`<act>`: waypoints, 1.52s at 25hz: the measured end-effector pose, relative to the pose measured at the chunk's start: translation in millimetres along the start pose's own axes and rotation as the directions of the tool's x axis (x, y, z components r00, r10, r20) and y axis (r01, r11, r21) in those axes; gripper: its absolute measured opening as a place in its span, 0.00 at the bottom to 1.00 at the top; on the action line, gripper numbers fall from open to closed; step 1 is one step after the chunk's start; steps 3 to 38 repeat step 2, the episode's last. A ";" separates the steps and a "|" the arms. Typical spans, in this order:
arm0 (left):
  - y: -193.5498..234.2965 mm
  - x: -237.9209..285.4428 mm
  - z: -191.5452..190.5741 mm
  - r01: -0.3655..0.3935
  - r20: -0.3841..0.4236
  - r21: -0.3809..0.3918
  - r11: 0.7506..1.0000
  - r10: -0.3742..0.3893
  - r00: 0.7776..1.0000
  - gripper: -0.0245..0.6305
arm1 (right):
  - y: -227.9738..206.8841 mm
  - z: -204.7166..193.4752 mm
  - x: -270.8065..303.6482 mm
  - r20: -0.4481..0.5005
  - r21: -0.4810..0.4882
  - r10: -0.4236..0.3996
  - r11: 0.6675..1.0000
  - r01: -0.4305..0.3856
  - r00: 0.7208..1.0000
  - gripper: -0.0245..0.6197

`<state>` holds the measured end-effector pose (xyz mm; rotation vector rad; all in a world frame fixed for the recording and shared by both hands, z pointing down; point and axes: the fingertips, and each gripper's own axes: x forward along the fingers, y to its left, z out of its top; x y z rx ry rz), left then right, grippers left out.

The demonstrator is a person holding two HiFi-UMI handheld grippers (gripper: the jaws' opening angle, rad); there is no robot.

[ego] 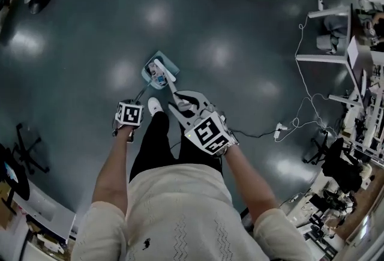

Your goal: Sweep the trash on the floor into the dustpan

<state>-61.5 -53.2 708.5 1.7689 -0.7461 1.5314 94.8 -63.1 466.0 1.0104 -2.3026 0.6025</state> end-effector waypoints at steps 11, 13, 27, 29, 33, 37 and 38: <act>44.8 -13.3 -34.7 -0.121 -0.057 0.030 0.992 0.122 0.991 0.20 | 25.8 -3.0 22.1 0.011 0.025 0.060 0.998 -0.060 0.998 0.21; 44.8 -13.3 -34.7 -0.121 -0.057 0.030 0.992 0.122 0.991 0.20 | 25.8 -3.0 22.1 0.011 0.025 0.060 0.998 -0.060 0.998 0.21; 44.8 -13.3 -34.7 -0.121 -0.057 0.030 0.992 0.122 0.991 0.20 | 25.8 -3.0 22.1 0.011 0.025 0.060 0.998 -0.060 0.998 0.21; 44.8 -13.3 -34.7 -0.121 -0.057 0.030 0.992 0.122 0.991 0.20 | 25.8 -3.0 22.1 0.011 0.025 0.060 0.998 -0.060 0.998 0.21; 44.8 -13.3 -34.7 -0.121 -0.057 0.030 0.992 0.122 0.991 0.20 | 25.8 -3.0 22.1 0.011 0.025 0.060 0.998 -0.060 0.998 0.21; 44.8 -13.3 -34.7 -0.121 -0.057 0.030 0.992 0.122 0.991 0.20 | 25.8 -3.0 22.1 0.011 0.025 0.060 0.998 -0.060 0.998 0.21; 44.8 -13.3 -34.7 -0.121 -0.057 0.030 0.992 0.122 0.991 0.20 | 25.8 -3.0 22.1 0.011 0.025 0.060 0.998 -0.060 0.998 0.21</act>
